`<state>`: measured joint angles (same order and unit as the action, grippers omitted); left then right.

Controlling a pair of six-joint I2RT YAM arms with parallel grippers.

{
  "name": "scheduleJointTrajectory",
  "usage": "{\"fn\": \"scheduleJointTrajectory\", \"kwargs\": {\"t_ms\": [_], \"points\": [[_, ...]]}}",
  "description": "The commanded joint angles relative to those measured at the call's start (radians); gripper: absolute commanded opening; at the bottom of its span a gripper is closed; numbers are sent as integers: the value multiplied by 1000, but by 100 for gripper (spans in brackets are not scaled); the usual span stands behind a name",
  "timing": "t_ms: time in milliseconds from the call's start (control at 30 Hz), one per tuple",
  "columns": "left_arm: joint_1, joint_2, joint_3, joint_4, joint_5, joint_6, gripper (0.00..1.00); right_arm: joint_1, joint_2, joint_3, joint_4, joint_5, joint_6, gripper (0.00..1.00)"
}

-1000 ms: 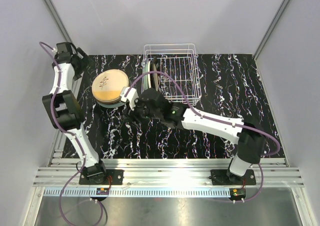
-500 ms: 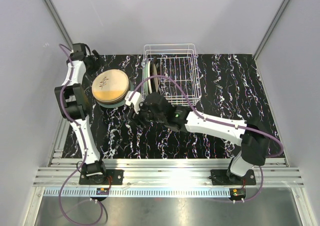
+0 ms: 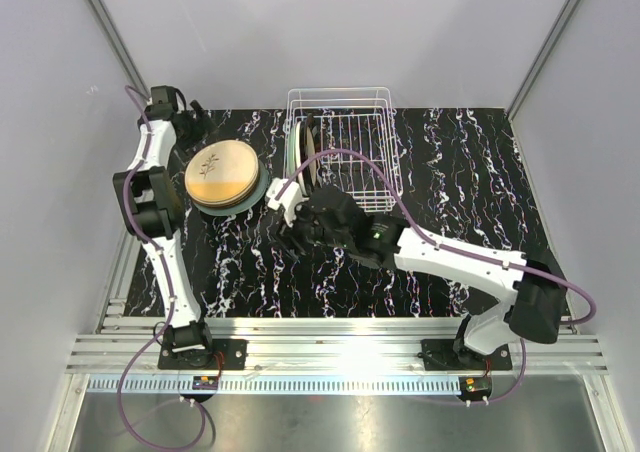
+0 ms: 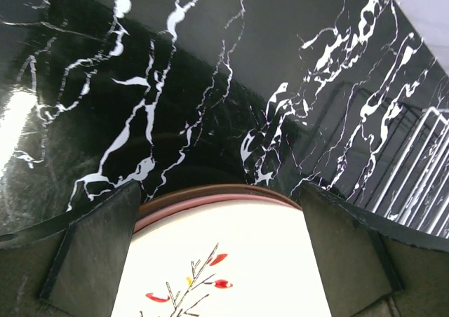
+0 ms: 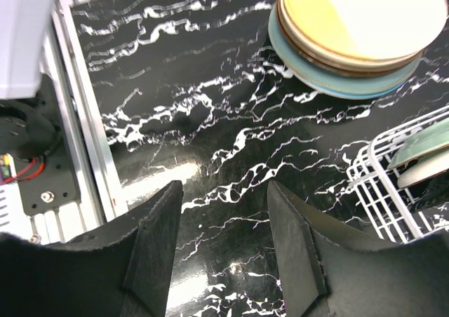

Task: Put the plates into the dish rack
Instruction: Grab a plate with the left arm

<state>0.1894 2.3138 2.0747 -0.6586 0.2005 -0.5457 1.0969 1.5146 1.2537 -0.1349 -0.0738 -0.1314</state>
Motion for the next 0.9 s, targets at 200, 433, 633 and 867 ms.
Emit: {"fn": "scheduleJointTrajectory", "kwargs": {"t_ms": [200, 433, 633, 867], "points": [[-65, 19, -4, -55, 1, 29, 99, 4, -99, -62, 49, -18, 46, 60], [-82, -17, -33, -58, -30, 58, 99, 4, -100, -73, 57, -18, 50, 60], [-91, -40, -73, -56, -19, 78, 99, 4, -5, 30, 31, -26, 56, 60], [-97, -119, -217, -1, 25, 64, 99, 1, 272, 393, -121, 115, 174, 55]]}}
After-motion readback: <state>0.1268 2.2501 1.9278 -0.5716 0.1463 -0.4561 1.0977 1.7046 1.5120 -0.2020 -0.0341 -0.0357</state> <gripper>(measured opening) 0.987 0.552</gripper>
